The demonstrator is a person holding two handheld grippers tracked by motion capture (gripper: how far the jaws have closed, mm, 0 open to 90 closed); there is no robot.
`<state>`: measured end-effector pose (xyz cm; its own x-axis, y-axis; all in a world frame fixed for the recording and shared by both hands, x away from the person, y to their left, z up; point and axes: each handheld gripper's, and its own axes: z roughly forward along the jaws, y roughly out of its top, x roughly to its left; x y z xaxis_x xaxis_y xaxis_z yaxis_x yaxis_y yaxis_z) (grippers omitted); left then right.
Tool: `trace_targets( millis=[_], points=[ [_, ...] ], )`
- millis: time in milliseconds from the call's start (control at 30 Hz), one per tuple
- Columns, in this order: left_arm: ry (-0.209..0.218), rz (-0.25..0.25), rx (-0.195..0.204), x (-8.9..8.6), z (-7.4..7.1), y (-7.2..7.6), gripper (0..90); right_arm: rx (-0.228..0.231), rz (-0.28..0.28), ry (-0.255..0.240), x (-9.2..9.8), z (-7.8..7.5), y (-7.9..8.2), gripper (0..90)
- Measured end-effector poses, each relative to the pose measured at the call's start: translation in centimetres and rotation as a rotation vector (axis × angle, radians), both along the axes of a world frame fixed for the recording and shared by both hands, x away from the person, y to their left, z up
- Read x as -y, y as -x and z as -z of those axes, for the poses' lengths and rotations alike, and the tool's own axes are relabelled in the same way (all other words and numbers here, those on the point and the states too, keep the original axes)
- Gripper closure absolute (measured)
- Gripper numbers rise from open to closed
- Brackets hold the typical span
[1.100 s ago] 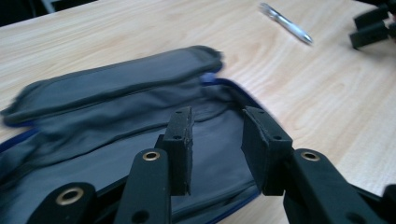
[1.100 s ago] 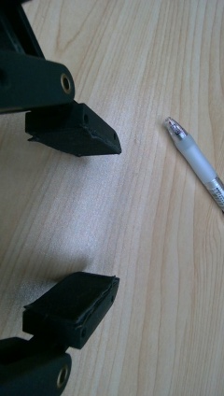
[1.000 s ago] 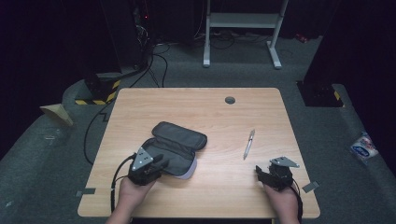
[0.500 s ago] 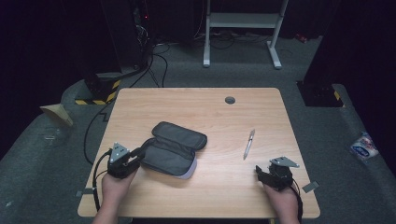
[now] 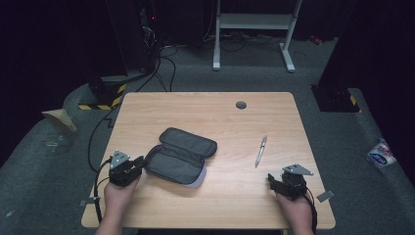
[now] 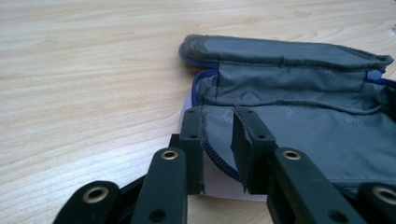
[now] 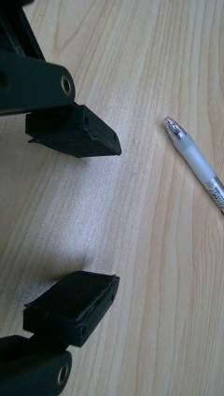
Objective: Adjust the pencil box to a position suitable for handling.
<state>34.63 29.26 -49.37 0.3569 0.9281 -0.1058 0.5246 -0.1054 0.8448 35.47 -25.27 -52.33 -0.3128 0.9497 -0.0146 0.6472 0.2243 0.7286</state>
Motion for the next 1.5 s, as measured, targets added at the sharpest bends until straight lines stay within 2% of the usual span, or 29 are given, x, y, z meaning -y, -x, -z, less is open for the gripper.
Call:
trace_targets(
  millis=[200, 300, 500, 900, 933, 1033, 1133, 1367, 1500],
  points=[
    [-0.006, 0.002, -0.015, -0.1, 0.4, -0.2, 76.7, -0.001, -0.001, 0.001, 0.0, 0.0, 0.0, 31.2],
    [0.005, -0.001, -0.024, -0.2, 0.6, -0.2, 78.4, -0.001, -0.001, 0.000, 0.0, 0.0, 0.0, 31.2],
    [-0.009, 0.009, -0.025, 0.0, 0.7, -0.2, 81.8, -0.002, 0.001, 0.000, 0.0, 0.0, 0.0, 31.2],
    [-0.016, 0.098, -0.014, 1.4, 0.5, 0.0, 83.8, -0.002, -0.003, -0.002, 0.0, 0.0, 0.0, 31.4],
    [-0.017, 0.120, -0.015, 1.8, 0.4, 0.1, 83.8, -0.001, -0.003, -0.002, 0.0, 0.0, 0.0, 31.4],
    [-0.024, 0.138, -0.013, 2.4, 0.2, 0.1, 84.4, -0.001, -0.003, -0.002, 0.0, 0.0, 0.0, 31.4],
    [-0.054, 0.183, 0.000, 3.7, 0.0, 0.0, 84.5, -0.001, -0.005, -0.002, 0.0, 0.0, 0.0, 31.4],
    [-0.084, 0.238, -0.007, 5.8, 0.3, 0.0, 84.2, -0.001, -0.013, -0.001, 0.0, 0.0, 0.1, 31.4],
    [-0.100, 0.273, 0.005, 7.4, 0.3, -0.3, 83.6, -0.004, -0.012, -0.003, 0.1, 0.0, 0.3, 31.7]
  ],
)
